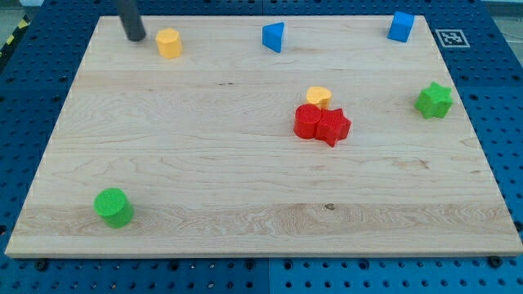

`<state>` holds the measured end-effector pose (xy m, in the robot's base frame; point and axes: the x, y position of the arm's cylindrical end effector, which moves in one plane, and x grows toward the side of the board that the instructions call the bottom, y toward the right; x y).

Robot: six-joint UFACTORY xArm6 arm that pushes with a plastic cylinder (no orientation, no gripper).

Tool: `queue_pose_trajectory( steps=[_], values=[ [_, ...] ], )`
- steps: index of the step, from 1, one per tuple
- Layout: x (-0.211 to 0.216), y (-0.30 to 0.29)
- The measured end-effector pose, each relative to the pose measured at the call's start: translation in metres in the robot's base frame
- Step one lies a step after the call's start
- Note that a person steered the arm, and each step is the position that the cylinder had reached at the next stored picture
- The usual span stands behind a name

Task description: Put the yellow hexagon vertically below the blue triangle

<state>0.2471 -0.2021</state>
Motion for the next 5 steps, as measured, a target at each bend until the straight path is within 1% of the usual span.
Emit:
queue_pose_trajectory(
  steps=[1, 3, 4, 5],
  values=[
    [0.006, 0.041],
    [0.014, 0.041],
    [0.032, 0.043],
    [0.041, 0.058]
  ],
)
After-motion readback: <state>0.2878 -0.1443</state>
